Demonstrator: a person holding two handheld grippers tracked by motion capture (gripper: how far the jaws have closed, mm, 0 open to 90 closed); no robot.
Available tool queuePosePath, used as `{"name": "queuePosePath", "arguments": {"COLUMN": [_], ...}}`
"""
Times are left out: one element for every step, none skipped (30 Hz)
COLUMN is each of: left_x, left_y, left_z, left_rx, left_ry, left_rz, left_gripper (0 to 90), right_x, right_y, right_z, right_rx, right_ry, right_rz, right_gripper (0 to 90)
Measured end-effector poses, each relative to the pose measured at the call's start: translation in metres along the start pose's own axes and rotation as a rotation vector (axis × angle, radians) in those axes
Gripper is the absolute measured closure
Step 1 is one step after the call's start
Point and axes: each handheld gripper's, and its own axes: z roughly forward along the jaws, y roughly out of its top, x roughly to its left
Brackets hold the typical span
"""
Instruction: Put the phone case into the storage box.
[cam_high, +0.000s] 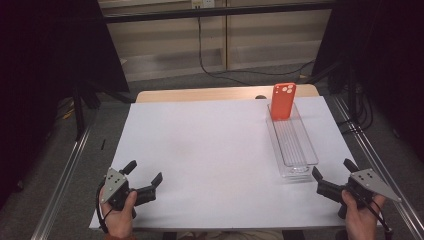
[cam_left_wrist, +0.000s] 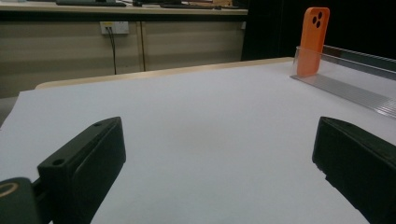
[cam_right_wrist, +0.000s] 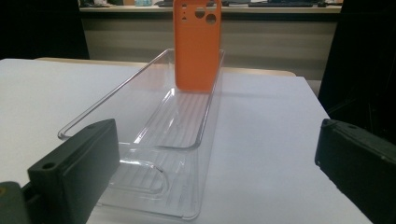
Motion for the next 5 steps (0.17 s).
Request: {"name": "queuePosePath", "arguments": {"left_x": [0.0004, 0.0008, 0.0018, 0.0025, 0.0030], "left_y": [0.0002, 0.0005, 0.0009, 0.0013, 0.0015], "left_z": [0.0005, 0.0010, 0.0009, 0.0010, 0.0009], "left_rx": [0.001, -0.004, -0.005, -0.007, -0.007], "left_ry": [-0.004, -0.004, -0.006, -0.001, 0.004], "left_rz": [-0.005, -0.012, -0.015, -0.018, -0.020], "left_gripper": [2.6, 2.6, 2.6, 2.6, 2.6], "right_x": [0.0000, 0.0001, 0.0001, 0.0001, 0.0002], "right_y": [0.0001, 0.0000, 0.0001, 0.0004, 0.0006], "right_z": [0.0002, 0.0008, 0.0014, 0.0020, 0.0022], "right_rx": [0.003, 0.005, 0.004, -0.001, -0.003], "right_ry": [0.001, 0.004, 0.008, 0.011, 0.015], "right_rz": [0.002, 0.005, -0.004, -0.013, -0.010], "right_gripper": [0.0, 0.0, 0.0, 0.0, 0.0]}}
